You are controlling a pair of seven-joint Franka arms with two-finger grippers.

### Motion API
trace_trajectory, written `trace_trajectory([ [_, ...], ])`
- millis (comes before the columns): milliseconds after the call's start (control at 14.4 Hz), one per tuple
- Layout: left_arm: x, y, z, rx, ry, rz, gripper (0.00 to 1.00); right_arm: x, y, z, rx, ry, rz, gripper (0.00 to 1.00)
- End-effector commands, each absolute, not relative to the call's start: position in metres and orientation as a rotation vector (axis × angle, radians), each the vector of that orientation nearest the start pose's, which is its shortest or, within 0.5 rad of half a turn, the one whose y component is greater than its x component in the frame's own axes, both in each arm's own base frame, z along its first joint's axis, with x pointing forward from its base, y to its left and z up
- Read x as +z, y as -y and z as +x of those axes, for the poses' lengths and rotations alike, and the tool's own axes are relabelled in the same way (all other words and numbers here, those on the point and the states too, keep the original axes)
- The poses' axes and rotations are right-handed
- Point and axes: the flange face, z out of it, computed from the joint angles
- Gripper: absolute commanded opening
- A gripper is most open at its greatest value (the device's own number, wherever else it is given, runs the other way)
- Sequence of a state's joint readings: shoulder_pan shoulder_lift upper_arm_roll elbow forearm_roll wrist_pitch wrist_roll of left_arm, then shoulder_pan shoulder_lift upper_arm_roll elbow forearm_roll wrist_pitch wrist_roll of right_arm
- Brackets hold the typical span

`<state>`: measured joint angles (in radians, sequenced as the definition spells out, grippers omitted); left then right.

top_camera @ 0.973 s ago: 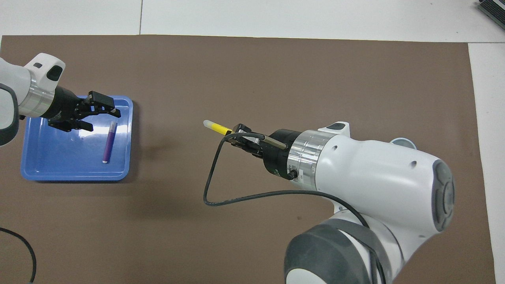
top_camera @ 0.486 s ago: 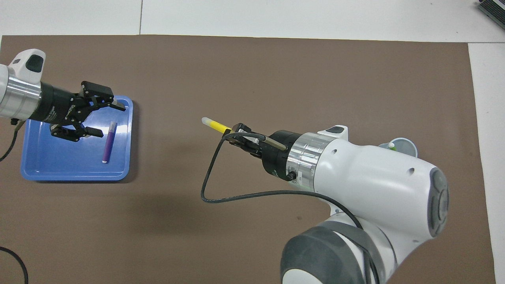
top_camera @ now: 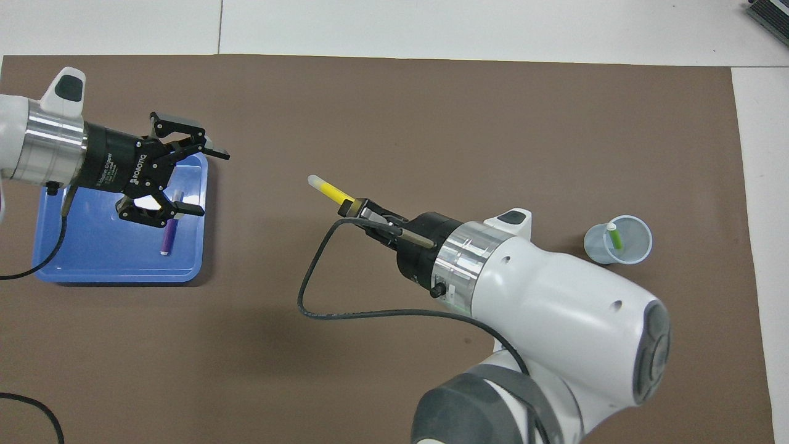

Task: Right arm passes pens to left for tray arrangement
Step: 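Carry the yellow pen toward the left gripper while the left gripper approaches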

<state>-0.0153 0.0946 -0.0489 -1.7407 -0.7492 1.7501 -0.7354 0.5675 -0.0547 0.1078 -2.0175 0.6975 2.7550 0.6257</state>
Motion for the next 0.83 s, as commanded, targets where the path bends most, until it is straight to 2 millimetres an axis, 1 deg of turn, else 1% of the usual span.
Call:
trace_trajectory([
  [0, 0.546, 0.1, 0.554, -0.439, -1.111, 2.125, 1.0, 0.542, -0.358, 0.465, -0.414, -0.619, -2.128, 0.0],
  [69, 0.549, 0.113, 0.544, -0.422, -1.123, 2.116, 1.0, 0.54, -0.362, 0.464, -0.428, -0.642, -2.098, 0.0],
  [208, 0.55, 0.128, 0.534, -0.396, -1.167, 2.074, 1.0, 0.538, -0.365, 0.463, -0.435, -0.656, -2.079, 0.0],
  [347, 0.551, 0.145, 0.529, -0.377, -1.214, 2.03, 1.0, 0.538, -0.365, 0.463, -0.434, -0.657, -2.078, 0.0],
  [417, 0.553, 0.156, 0.526, -0.361, -1.242, 2.008, 1.0, 0.538, -0.365, 0.463, -0.434, -0.657, -2.078, 0.0],
  [625, 0.55, 0.192, 0.52, -0.307, -1.324, 1.94, 0.98, 0.538, -0.365, 0.463, -0.435, -0.656, -2.079, 0.0],
  [764, 0.549, 0.206, 0.517, -0.273, -1.374, 1.887, 0.97, 0.538, -0.365, 0.463, -0.436, -0.654, -2.079, 0.0],
])
